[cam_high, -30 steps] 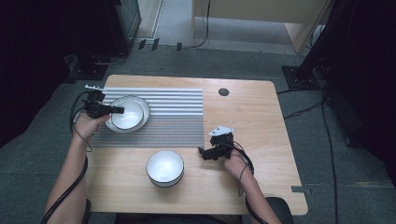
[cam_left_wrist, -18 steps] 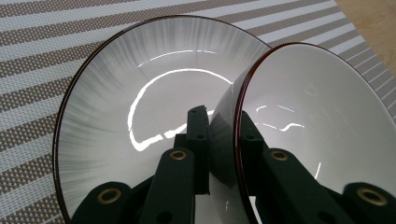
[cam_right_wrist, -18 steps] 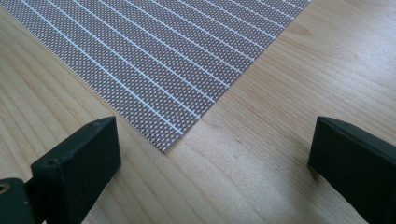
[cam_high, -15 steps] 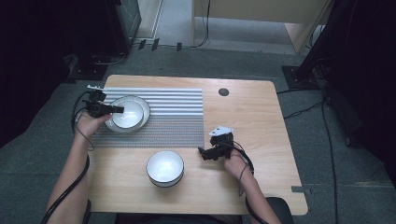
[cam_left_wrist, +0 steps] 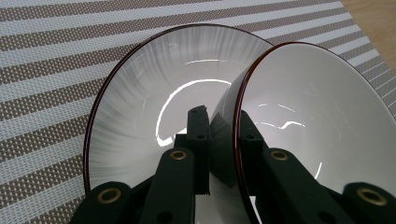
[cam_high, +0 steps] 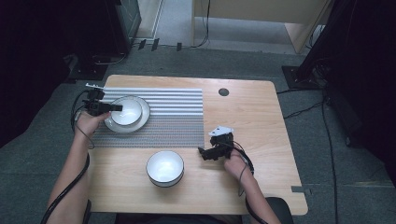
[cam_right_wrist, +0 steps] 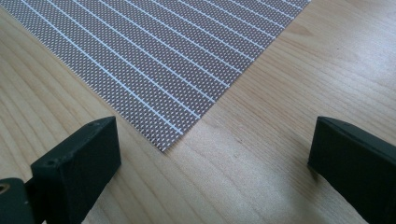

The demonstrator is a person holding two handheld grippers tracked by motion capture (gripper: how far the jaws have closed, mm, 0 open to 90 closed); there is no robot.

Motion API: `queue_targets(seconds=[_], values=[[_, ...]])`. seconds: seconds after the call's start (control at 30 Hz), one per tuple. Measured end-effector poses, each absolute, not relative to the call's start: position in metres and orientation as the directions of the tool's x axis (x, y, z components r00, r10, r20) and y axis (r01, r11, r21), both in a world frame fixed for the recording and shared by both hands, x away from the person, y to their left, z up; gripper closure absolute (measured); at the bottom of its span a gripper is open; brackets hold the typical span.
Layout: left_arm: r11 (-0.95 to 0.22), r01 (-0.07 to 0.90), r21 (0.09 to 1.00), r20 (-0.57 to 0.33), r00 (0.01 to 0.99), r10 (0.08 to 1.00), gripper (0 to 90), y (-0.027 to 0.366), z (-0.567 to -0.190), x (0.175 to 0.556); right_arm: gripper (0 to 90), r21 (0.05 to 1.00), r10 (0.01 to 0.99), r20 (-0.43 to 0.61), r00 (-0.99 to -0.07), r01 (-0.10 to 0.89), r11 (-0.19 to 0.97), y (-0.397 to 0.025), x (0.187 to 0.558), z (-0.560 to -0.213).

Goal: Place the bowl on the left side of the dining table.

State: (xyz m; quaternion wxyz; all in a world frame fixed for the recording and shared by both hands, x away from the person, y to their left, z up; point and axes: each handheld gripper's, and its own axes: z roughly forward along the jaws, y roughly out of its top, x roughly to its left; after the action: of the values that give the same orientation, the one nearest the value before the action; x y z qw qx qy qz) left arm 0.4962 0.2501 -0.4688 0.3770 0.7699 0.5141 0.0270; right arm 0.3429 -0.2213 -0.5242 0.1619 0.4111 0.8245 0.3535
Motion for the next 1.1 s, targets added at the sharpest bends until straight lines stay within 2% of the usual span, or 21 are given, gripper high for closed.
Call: queue_targets(seconds=[0.43, 0.53, 0.8, 1.1], values=[[-0.175, 0.777, 0.605, -0.367, 0.467, 0.805, 79.4, 0.2527, -0.4707, 0.4969, 1.6, 0.716, 0.792, 0.024, -0.610, 0.563, 0.412, -0.2213, 0.3429, -0.5242], [-0.158, 0.767, 0.622, -0.369, 0.465, 0.805, 75.3, 0.2547, -0.4684, 0.4962, 1.6, 0.716, 0.792, 0.024, -0.610, 0.563, 0.412, -0.2213, 0.3429, -0.5242], [-0.177, 0.768, 0.616, -0.367, 0.479, 0.798, 71.8, 0.2528, -0.4668, 0.4947, 1.6, 0.716, 0.792, 0.024, -0.610, 0.563, 0.412, -0.2213, 0.3429, -0.5242], [-0.192, 0.768, 0.611, -0.366, 0.489, 0.792, 59.3, 0.2489, -0.4614, 0.4943, 1.6, 0.716, 0.792, 0.024, -0.610, 0.563, 0.412, -0.2213, 0.3429, -0.5242]])
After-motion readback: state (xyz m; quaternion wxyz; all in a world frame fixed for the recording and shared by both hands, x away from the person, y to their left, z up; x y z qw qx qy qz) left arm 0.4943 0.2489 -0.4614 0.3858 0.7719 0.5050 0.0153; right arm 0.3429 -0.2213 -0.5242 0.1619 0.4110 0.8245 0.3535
